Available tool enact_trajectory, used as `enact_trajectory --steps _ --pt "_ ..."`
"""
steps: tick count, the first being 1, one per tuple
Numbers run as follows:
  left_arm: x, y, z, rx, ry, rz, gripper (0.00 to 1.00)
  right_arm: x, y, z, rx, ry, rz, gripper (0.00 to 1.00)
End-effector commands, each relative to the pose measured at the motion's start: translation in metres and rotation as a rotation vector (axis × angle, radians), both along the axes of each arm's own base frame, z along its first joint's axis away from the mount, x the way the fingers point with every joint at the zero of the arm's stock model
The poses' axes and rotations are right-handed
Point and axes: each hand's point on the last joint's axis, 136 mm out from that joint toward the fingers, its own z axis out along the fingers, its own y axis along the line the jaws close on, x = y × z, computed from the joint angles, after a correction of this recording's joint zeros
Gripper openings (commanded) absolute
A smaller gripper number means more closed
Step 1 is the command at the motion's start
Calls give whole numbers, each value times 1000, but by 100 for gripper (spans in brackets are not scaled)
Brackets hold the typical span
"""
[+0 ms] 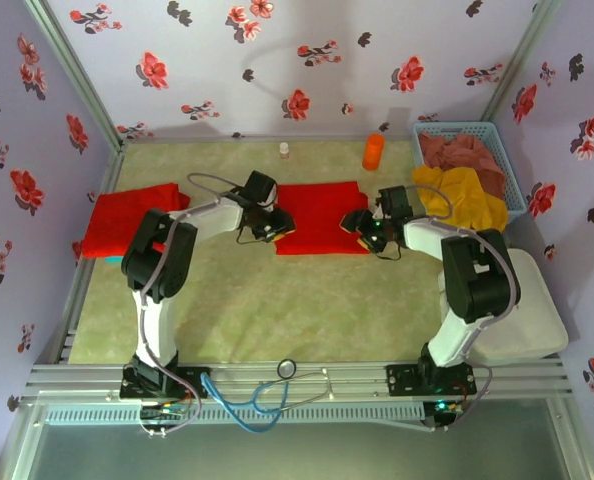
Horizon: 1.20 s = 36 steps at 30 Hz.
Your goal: Fold and stack the t-shirts
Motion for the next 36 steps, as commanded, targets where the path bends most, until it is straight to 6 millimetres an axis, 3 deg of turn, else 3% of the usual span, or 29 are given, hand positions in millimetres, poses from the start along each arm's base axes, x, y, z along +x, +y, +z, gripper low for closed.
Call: enact_trajectory --steps 1,3,6,10,14,20,24,29,36 --pt "15 17 62 46 -109 -2 36 2 -14 32 -80 -35 0 67" --pt "24 15 82 46 -140 -13 36 9 -15 51 -89 -69 -1 68" --pt "37 8 96 53 -151 -32 36 24 -11 71 -77 -121 3 69" --pt "51 -10 98 21 -152 -42 36 48 1 89 -1 -176 -16 70" --pt "62 -29 81 -11 -137 -49 36 75 13 92 83 -219 -43 70" --pt "75 -46 35 -34 -99 -57 36 105 27 54 143 -203 -59 70" --pt "77 -45 4 -12 -59 -56 36 109 29 21 144 -158 -65 70" --pt "67 -36 -14 8 -24 -51 35 94 23 -15 109 -82 -68 70" --pt "37 -22 -34 21 19 -22 34 50 10 -46 42 30 -74 70"
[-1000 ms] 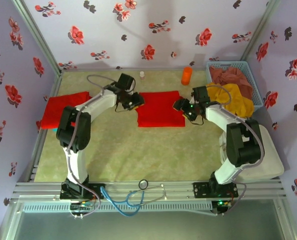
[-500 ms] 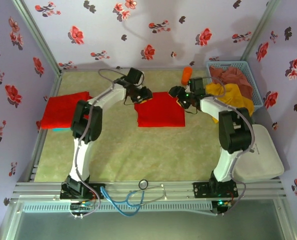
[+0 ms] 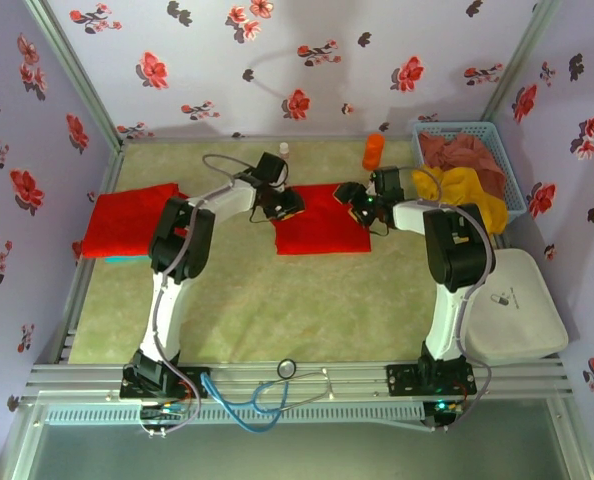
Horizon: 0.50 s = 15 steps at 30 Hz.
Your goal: Fold and stack the t-shirts
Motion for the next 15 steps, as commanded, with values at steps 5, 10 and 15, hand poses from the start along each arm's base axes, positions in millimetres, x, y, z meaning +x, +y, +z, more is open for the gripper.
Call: enact_trajectory --steps 5,10,15 --pt "-57 21 -27 48 97 36 33 -83 -16 -52 -120 225 29 70" --pt "-89 26 -25 50 98 53 34 -122 -21 -56 -153 259 71 70" --pt "-109 29 -11 60 89 43 35 -153 -21 -51 -171 264 109 71"
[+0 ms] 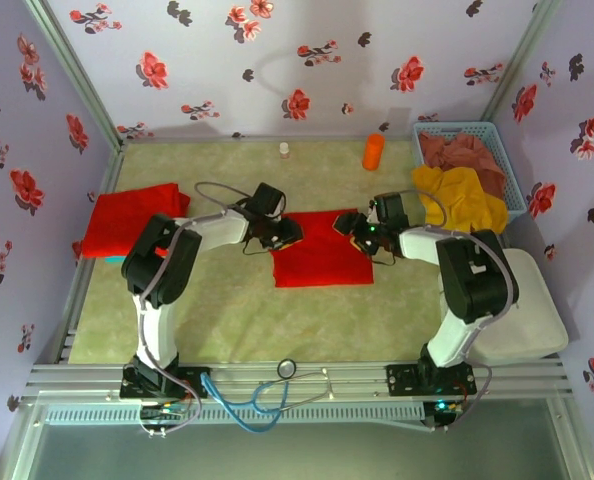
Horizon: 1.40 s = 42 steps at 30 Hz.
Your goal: Fold and stack the t-shirts
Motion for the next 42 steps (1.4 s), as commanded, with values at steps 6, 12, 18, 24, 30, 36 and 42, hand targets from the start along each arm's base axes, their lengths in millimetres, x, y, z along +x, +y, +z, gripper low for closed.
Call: enact_trajectory --steps 6,12,18,24,30,36,42 --pt "-6 26 53 137 -49 -58 44 -43 -16 -5 -119 116 44 71" --pt "-6 51 79 246 -125 -142 51 -26 -12 34 -114 55 92 71" --pt "-11 73 65 280 -122 -160 61 -16 -20 43 -114 50 77 72" --pt "-11 71 44 296 -90 -185 71 -17 -20 38 -100 60 64 72" --pt "-8 58 29 275 -47 -193 70 -22 -22 29 -106 82 64 72" --pt "-6 47 7 260 14 -200 69 -23 -20 23 -99 94 65 72" --pt "-8 34 1 221 43 -221 68 -23 -21 19 -98 109 64 71"
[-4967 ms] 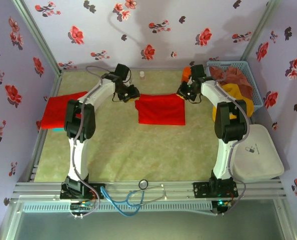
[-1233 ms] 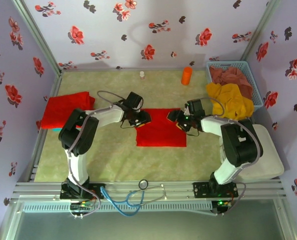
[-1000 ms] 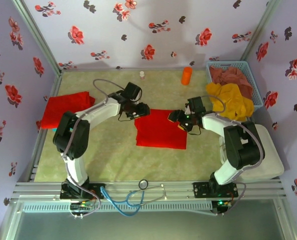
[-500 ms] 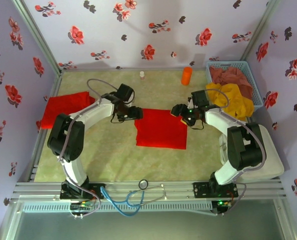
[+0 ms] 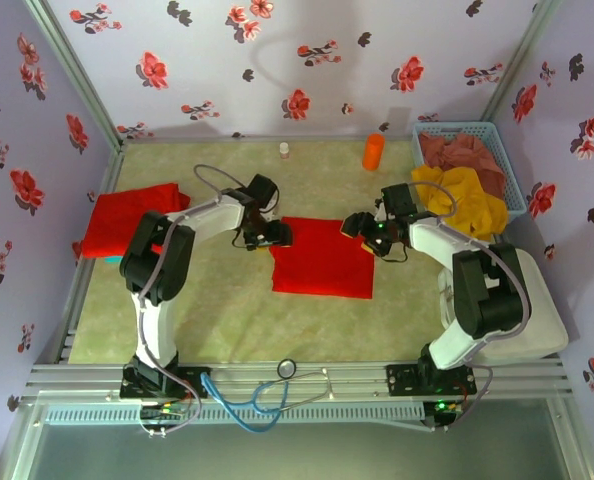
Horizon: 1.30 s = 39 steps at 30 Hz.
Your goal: Fold and stack the t-shirts
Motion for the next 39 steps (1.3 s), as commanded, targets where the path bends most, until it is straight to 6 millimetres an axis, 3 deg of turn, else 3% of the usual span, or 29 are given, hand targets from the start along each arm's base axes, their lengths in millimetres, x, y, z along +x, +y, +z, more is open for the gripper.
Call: enact_trajectory --steps 1,18,28,35,39 --pt "1 -16 2 -45 24 -14 67 -2 -2 -8 4 23 -2 71" --pt "-16 -49 -8 -120 119 -103 61 -4 -1 -18 33 46 -9 70" --pt "-14 -53 -15 -170 131 -92 46 -5 -4 -20 48 50 -18 69" --pt "-17 -53 -20 -185 140 -87 28 -4 -5 -21 53 52 -24 69" --pt "-18 -53 -19 -189 134 -89 25 -4 -5 -21 55 53 -24 69"
